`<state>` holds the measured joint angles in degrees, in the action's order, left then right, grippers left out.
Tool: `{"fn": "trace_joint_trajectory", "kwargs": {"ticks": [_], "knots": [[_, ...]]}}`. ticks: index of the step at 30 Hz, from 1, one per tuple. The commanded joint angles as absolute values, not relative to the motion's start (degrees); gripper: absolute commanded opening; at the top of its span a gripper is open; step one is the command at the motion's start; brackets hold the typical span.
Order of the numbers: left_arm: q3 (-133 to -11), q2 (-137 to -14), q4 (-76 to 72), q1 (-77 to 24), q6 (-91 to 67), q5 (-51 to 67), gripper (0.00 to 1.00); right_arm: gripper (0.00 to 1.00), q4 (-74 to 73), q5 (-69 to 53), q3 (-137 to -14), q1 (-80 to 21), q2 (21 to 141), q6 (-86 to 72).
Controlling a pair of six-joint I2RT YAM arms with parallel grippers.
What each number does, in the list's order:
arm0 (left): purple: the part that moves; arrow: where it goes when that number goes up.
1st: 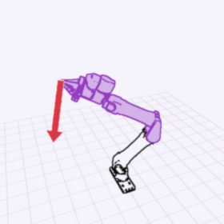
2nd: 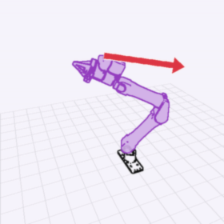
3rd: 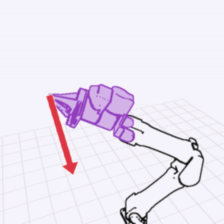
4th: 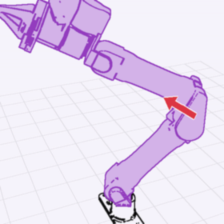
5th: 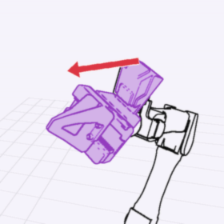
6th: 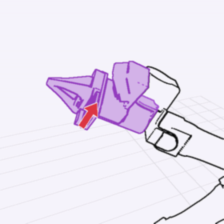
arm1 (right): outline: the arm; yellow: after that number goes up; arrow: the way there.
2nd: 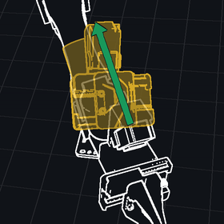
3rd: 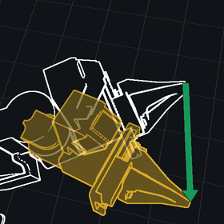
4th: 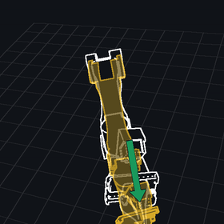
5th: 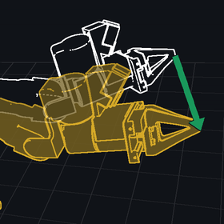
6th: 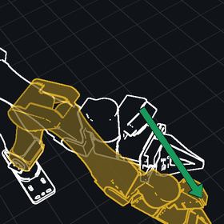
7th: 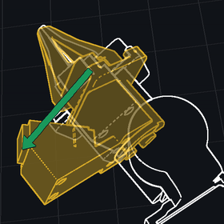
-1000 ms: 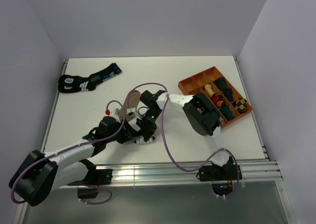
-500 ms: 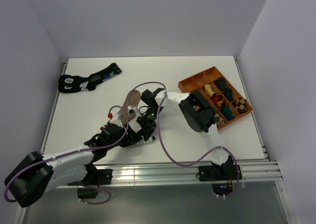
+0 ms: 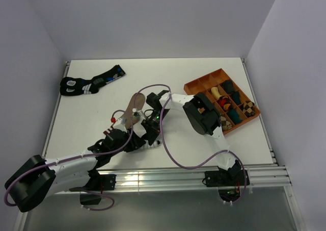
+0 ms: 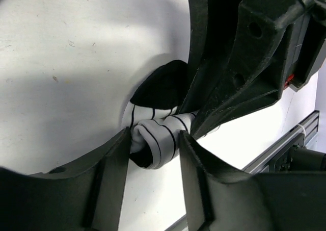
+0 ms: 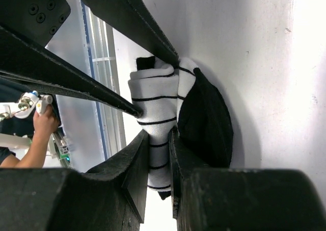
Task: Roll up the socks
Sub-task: Roll the sock at the center of the board.
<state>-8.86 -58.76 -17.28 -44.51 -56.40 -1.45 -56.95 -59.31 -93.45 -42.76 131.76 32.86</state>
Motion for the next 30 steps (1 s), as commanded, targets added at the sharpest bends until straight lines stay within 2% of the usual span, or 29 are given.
{"fn": "trace_joint_trajectory", "kwargs": {"ticks": [1,6,14,15,17,19,21,26,30], "knots": [[-10.4,-59.6,-16.5,-44.8,-55.7,-2.9,0.47,0.16,-56.6,-52.9,-93.5,-43.0,134.9,34.5],[-11.8,-61.5,-15.6,-44.8,-55.0,-2.1,0.40,0.17,-56.8,-52.9,-94.0,-43.1,135.7,34.5],[-15.7,-65.8,-11.0,-44.8,-55.5,-1.8,0.21,0.20,-53.7,-51.8,-92.3,-43.0,134.1,32.7],[-16.2,-66.4,-9.4,-44.8,-55.7,-1.4,0.16,0.23,-52.8,-51.0,-91.8,-43.1,133.9,32.5],[-17.9,-68.1,-7.5,-44.8,-56.3,-1.2,0.13,0.25,-51.9,-50.4,-91.0,-43.0,133.1,31.6],[-19.9,-69.9,-4.2,-44.8,-56.8,-0.9,0.05,0.31,-49.2,-49.4,-89.7,-43.0,131.4,30.9],[-20.9,-70.9,-2.1,-44.8,-56.9,-0.5,0.03,0.37,-47.3,-48.3,-87.5,-43.0,129.9,29.7],[-24.4,-73.6,4.8,-44.9,-57.0,-0.5,0.00,0.45,-41.1,-44.8,-82.2,-42.9,122.8,28.6],[-26.5,-74.9,8.8,-44.8,-56.2,-0.5,0.00,0.47,-38.8,-43.1,-80.2,-42.5,117.3,28.7]]}}
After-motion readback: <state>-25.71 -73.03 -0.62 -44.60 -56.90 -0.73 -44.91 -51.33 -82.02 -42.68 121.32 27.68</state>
